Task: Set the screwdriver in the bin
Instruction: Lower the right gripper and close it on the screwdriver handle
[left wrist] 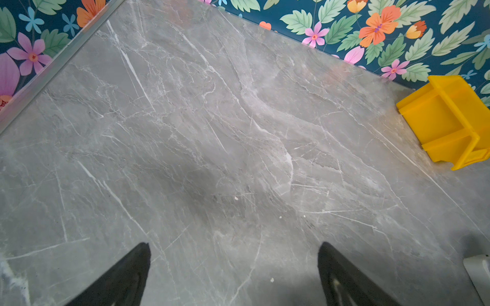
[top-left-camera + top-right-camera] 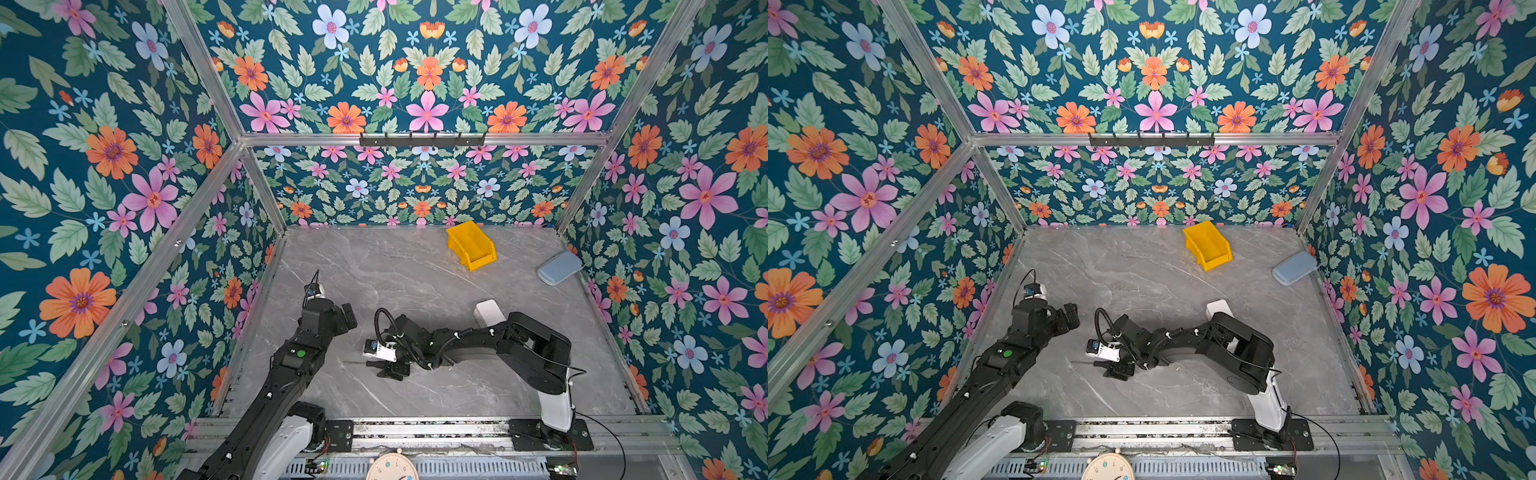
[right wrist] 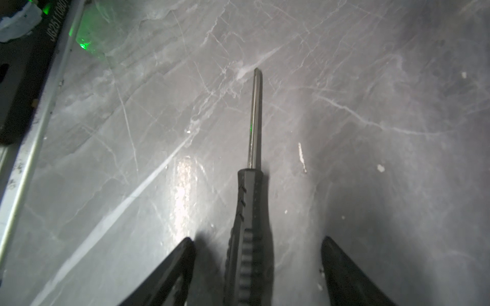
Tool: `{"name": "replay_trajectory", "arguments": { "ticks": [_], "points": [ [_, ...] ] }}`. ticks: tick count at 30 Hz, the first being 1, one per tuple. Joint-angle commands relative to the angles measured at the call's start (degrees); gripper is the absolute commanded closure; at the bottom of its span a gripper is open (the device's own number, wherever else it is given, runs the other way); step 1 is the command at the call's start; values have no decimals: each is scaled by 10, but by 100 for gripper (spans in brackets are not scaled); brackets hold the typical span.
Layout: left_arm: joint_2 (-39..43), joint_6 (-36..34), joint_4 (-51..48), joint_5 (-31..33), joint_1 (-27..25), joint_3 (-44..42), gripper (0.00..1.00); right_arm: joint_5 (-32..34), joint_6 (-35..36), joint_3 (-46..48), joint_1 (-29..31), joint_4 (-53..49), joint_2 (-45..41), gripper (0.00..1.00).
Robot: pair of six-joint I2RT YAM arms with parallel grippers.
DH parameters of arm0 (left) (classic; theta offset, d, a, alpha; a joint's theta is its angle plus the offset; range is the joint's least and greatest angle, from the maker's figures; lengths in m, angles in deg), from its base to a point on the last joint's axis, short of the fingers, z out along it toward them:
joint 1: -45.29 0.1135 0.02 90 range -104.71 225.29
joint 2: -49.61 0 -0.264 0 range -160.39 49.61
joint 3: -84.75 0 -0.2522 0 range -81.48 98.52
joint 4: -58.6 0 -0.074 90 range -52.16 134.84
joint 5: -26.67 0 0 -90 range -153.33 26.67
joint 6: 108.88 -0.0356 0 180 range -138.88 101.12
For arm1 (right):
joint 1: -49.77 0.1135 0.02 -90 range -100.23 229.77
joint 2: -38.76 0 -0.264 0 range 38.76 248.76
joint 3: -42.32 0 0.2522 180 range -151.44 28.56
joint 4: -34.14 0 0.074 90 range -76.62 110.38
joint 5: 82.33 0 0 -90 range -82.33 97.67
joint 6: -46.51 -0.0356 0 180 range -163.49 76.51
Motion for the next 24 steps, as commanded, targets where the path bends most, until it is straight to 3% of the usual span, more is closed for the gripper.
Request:
{"name": "replay_trajectory", "arguments": {
  "ticks": [1, 7, 12, 14, 16, 24],
  "points": [
    [2, -11, -2, 1, 1, 1, 0, 20, 17, 5, 2, -7, 3, 35],
    [2, -10, 4, 1, 1, -3, 0, 33, 35, 8, 4, -21, 4, 59],
    [2, -9, 8, 0, 1, -5, 0, 39, 35, 8, 5, -24, 2, 88],
    [2, -10, 10, -1, 1, -5, 0, 41, 33, 8, 5, -24, 1, 95],
    [2, -9, 12, -3, 1, -4, 0, 43, 29, 9, 5, -21, -2, 100],
    [5, -13, 16, -9, 1, -1, 0, 42, 9, 13, 5, 0, -25, 100]
  ]
}}
